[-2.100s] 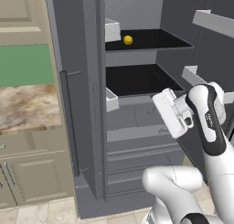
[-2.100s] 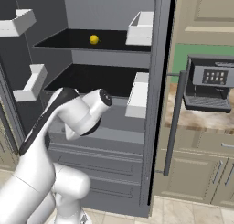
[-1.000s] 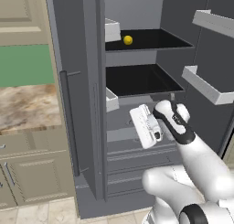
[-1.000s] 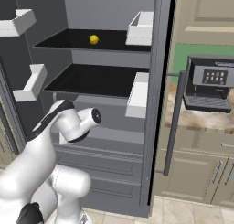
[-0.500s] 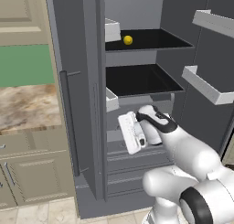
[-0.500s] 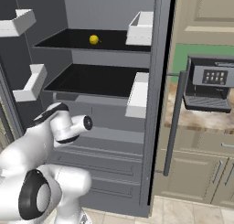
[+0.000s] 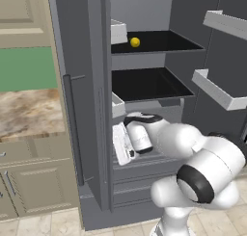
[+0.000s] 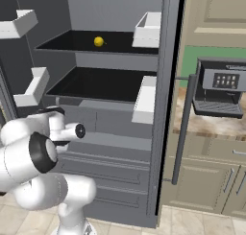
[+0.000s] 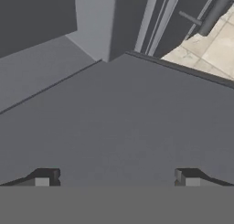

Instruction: Retrieve a lemon from the fridge and place it on the cutting board with the fish.

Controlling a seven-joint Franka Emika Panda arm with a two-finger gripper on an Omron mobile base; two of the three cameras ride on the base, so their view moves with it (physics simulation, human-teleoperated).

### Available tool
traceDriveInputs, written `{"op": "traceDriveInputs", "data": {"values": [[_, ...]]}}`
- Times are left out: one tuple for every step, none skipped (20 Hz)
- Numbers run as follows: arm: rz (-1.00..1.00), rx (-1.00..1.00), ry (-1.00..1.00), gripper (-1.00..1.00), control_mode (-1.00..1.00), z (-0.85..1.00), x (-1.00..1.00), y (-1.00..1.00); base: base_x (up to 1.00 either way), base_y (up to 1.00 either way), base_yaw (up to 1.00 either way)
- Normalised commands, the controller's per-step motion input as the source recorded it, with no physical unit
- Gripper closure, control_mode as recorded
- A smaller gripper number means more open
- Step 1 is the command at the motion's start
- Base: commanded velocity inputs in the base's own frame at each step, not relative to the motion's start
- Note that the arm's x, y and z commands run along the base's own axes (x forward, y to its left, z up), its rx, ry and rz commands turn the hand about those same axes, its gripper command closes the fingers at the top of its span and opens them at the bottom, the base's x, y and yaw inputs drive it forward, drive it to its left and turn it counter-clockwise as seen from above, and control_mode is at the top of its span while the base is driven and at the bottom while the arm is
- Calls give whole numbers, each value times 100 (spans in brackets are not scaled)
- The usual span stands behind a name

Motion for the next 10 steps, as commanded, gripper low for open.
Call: {"op": "traceDriveInputs", "data": {"values": [[0, 0, 0, -100, -100, -25, 34, 42, 0, 0, 0], [0, 0, 0, -100, -100, -24, 31, 47, 0, 0, 0], [0, 0, 0, -100, -100, -23, 27, 50, 0, 0, 0], [0, 0, 0, -100, -100, -24, 23, 53, 0, 0, 0], [0, 0, 0, -100, -100, -24, 19, 55, 0, 0, 0], [0, 0, 1, -100, -100, -24, 18, 56, 0, 0, 0], [0, 0, 2, -100, -100, -24, 19, 56, 0, 0, 0], [0, 0, 4, -100, -100, -26, 20, 59, 0, 0, 0], [0, 0, 5, -100, -100, -29, 19, 61, 0, 0, 0], [0, 0, 5, -100, -100, -26, 16, 61, 0, 0, 0]]}}
